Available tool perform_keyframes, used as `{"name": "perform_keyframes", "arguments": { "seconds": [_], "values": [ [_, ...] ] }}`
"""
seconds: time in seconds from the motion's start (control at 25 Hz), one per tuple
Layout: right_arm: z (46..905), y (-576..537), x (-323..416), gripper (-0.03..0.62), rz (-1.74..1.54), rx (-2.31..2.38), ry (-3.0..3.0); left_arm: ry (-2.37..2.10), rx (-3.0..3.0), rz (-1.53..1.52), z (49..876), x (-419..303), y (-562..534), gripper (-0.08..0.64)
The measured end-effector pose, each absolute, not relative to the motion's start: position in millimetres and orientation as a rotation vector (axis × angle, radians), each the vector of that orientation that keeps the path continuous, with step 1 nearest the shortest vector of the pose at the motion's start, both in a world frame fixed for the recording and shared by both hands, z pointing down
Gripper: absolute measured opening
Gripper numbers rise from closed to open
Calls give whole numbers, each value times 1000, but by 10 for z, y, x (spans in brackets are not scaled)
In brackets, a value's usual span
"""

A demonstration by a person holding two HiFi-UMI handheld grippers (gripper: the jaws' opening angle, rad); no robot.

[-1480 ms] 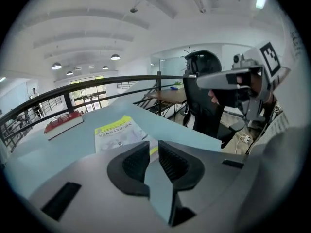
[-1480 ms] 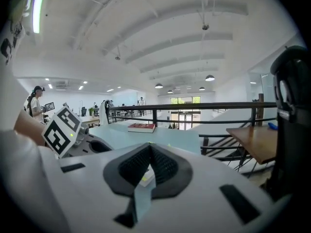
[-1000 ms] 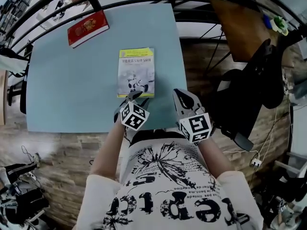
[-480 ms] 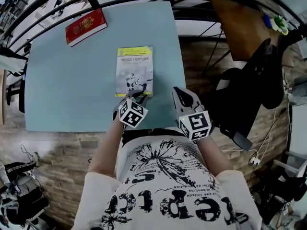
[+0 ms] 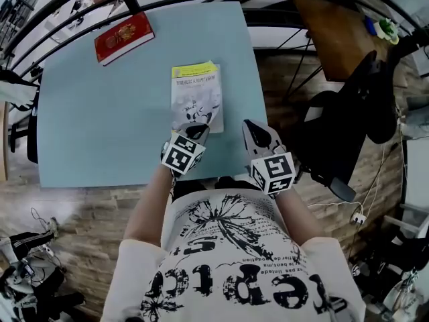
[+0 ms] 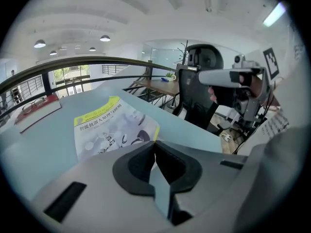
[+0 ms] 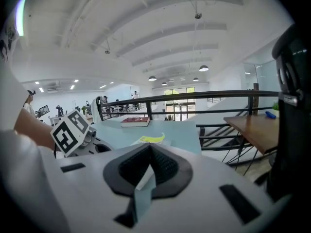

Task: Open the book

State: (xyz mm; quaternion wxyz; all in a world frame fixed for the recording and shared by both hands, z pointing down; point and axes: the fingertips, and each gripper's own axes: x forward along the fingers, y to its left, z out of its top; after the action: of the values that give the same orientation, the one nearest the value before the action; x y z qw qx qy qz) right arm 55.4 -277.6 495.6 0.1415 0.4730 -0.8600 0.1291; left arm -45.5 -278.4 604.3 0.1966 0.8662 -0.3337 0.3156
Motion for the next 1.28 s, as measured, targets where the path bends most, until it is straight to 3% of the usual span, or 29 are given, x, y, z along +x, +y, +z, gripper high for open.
{"name": "perform_keyframes", "arguments": {
  "seconds": [0.64,1.28],
  "values": [
    [4818,-2738,-746,11,336,1308,-2500,-1266,2425,536,5257,-1985,-2845,20],
    [5024,-2697,-1545,11,361,1314,-2459,-1329,2133,752,6266,-3238,-2704,29]
  ]
}}
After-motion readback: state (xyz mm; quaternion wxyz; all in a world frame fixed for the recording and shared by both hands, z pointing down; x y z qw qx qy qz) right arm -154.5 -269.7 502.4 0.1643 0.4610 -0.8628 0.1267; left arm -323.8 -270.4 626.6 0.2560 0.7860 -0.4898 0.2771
